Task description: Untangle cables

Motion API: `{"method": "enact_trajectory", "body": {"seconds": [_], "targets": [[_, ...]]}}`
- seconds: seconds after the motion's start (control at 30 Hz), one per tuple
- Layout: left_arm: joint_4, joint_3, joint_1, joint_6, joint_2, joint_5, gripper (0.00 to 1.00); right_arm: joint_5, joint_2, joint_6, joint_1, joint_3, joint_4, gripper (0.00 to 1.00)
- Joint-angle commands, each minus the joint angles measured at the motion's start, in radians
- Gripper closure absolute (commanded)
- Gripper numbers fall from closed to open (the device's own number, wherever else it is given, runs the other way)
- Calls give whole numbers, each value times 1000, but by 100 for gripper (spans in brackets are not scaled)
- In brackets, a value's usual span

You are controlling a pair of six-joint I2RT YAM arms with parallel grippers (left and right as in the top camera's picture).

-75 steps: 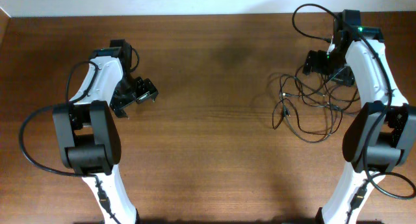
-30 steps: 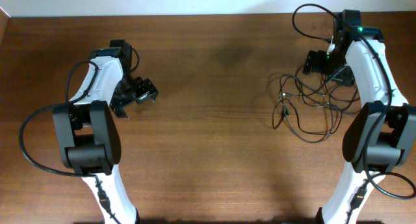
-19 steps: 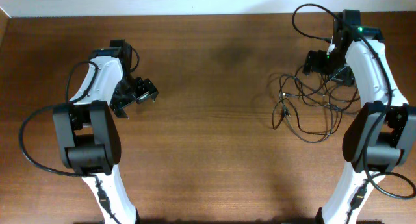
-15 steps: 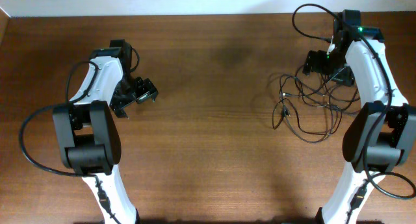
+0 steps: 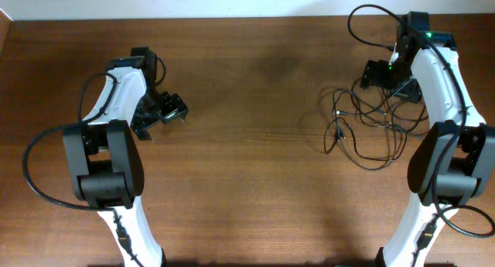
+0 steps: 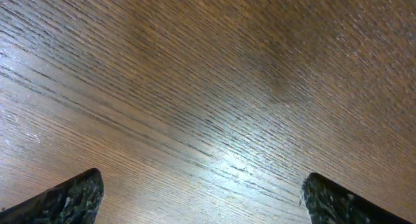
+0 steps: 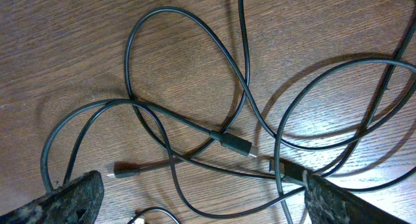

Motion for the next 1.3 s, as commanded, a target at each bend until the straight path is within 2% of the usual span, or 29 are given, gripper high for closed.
{"method": "enact_trajectory", "body": {"seconds": [0.0,0.17,0.3,0.63,0.77,1.0,1.07,1.13,1.2,1.27], "targets": [[0,-6,2,-2,3,8,1,-6,3,7,-2,-4,3,2],[0,-6,0,-2,-8,8,1,-6,3,7,-2,-4,3,2],[0,-6,-44,-2,-84,8,1,-6,3,7,-2,-4,3,2],[0,-6,-280,-2,-554,8,1,-6,3,7,-2,-4,3,1],[-3,-6,-292,-2,-681,8,1,-6,3,7,-2,-4,3,2],[-3,-6,-292,-2,-707,8,1,-6,3,7,-2,-4,3,2],[-39,-8,-293,96,-705,-31,1,-6,3,7,-2,-4,3,1],[-78,-19,-292,108,-685,-39,1,-6,3,7,-2,-4,3,2],[-66,-103,-292,108,-675,-111,1,-6,3,7,-2,-4,3,2],[32,-267,-292,108,-685,-197,1,-6,3,7,-2,-4,3,2]]}}
